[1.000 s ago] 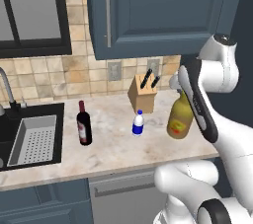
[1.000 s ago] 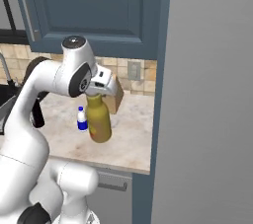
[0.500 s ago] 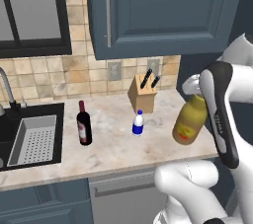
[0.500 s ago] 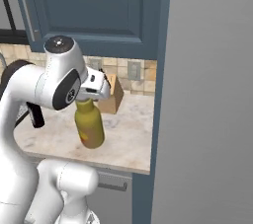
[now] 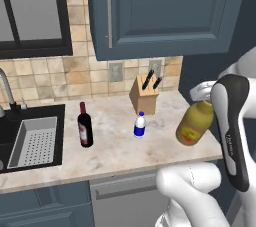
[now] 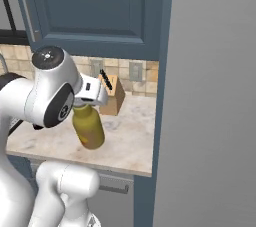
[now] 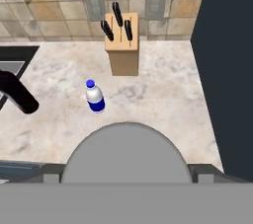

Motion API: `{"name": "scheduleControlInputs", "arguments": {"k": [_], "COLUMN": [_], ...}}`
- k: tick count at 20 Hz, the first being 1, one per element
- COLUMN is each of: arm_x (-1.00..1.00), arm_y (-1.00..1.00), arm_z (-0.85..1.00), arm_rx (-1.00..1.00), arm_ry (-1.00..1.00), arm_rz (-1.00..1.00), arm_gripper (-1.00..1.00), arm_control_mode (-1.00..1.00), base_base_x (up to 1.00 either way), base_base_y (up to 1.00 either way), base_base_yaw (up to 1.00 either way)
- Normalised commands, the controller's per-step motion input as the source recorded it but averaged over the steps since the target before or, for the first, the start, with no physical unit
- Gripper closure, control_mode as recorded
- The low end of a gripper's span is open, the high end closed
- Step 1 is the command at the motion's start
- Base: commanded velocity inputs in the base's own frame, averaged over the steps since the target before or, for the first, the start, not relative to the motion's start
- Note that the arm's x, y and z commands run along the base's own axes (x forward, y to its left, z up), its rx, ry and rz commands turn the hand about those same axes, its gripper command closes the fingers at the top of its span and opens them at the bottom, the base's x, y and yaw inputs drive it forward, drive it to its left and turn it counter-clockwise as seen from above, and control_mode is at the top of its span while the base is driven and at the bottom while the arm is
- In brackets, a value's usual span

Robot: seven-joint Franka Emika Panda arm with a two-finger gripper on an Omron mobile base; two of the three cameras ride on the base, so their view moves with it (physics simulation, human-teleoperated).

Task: Place the drinks on the dining counter in a tight cluster.

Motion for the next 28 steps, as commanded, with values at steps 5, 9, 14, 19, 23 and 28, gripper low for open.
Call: {"name": "scheduleControlInputs", "arguments": {"k": [5,9,14,19,23,28], "arm_x": [-0.07,0.00,0.00,0.00,0.00,0.00], "arm_y": [0.00,0.00,0.00,0.00,0.00,0.00], "arm_z": [0.13,0.00,0.00,0.00,0.00,0.00], "arm_rx": [0.00,0.00,0.00,0.00,0.00,0.00], "arm_ry": [0.00,0.00,0.00,0.00,0.00,0.00], "arm_rz": [0.00,0.00,0.00,0.00,0.00,0.00], "arm_gripper": [1.00,1.00,1.00,1.00,1.00,1.00], "arm_control_mode": [-1.00,1.00,1.00,1.00,1.00,1.00], "base_base_x": [0.00,-0.16,-0.69,-0.42,-0.09,-0.11], "base_base_y": [0.00,0.00,0.05,0.79,1.00,0.76], "base_base_yaw": [0.00,0.00,0.00,0.31,0.67,0.85]}}
